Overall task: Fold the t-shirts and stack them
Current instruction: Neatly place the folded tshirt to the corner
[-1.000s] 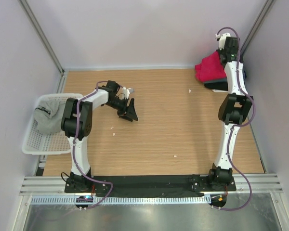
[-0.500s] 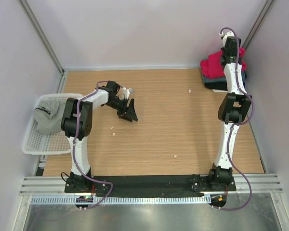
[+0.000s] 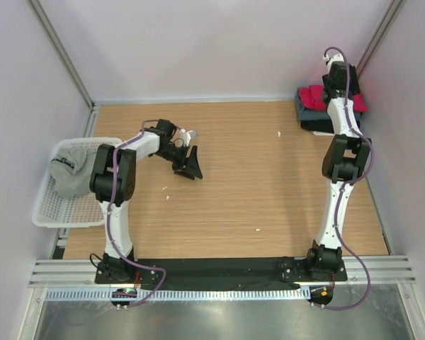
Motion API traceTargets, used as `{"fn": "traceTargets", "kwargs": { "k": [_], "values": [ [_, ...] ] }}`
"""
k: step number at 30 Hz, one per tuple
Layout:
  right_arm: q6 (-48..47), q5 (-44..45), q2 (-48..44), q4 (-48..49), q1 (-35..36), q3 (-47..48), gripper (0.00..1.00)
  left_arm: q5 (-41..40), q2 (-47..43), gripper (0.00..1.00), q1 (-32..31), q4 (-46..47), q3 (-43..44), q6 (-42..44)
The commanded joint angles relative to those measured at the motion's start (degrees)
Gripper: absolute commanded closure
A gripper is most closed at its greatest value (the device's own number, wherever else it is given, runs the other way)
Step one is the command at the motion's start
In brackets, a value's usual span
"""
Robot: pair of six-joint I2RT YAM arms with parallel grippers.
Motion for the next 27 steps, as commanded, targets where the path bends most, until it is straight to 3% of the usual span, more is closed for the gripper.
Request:
{"fn": "traceTargets", "kwargs": {
  "k": [1, 6, 9, 11, 13, 15, 16, 17, 20, 21, 22, 26, 27],
  "values": [
    [3.0, 0.6, -9.6, 4.9, -0.2, -4.1, 0.29, 0.4, 0.3, 0.42, 0.1, 0.5, -0.2, 0.9],
    [8.0, -2.3, -20.2, 4.8, 1.1, -13.6, 0.27, 1.5, -0.6, 0.42, 0.2, 0.5, 0.4, 0.1],
    [13.6, -5.8, -29.0, 3.8, 2.3, -20.3, 0.0, 0.3, -3.4, 0.41, 0.2, -0.3, 1.8, 0.3],
    [19.0, -11.3, -34.3, 0.2, 2.9, -23.4, 0.0, -3.3, -6.4, 0.38, 0.1, -1.9, 3.7, 1.4],
    [23.1, -16.4, -36.7, -3.7, 3.3, -24.3, 0.0, -7.3, -9.0, 0.29, 0.1, -2.1, 4.8, 2.0],
    [29.0, -26.3, -38.9, -8.6, 3.7, -25.9, 0.0, -10.9, -13.3, 0.21, 0.1, -2.0, 5.8, 2.2],
    [30.8, -31.7, -39.4, -9.8, 3.8, -26.9, 0.0, -14.7, -14.8, 0.14, 0.2, -1.4, 6.0, 2.2],
    [33.9, -41.3, -39.8, -10.8, 3.9, -29.0, 0.0, -16.7, -16.2, 0.01, 0.2, -1.2, 6.2, 2.0],
    [38.3, -55.7, -41.0, -12.3, 5.5, -35.5, 0.0, -23.2, -21.3, 0.01, 0.1, -0.1, 6.6, 1.5],
    [39.4, -64.1, -41.8, -12.6, 6.3, -37.4, 0.0, -24.8, -22.8, 0.0, 0.2, 0.2, 6.1, 0.3],
    [40.3, -66.1, -42.5, -11.9, 8.4, -39.6, 0.0, -27.5, -25.5, 0.0, 0.2, 1.0, 5.6, -0.3],
    [44.0, -59.0, -47.4, -6.8, 14.4, -54.6, 0.01, -35.2, -33.9, 0.0, 0.1, 8.6, -2.1, -3.0],
    [44.9, -51.1, -48.4, -5.1, 15.4, -56.9, 0.0, -37.2, -35.4, 0.01, 0.2, 10.2, -4.0, -2.9]
  ]
}}
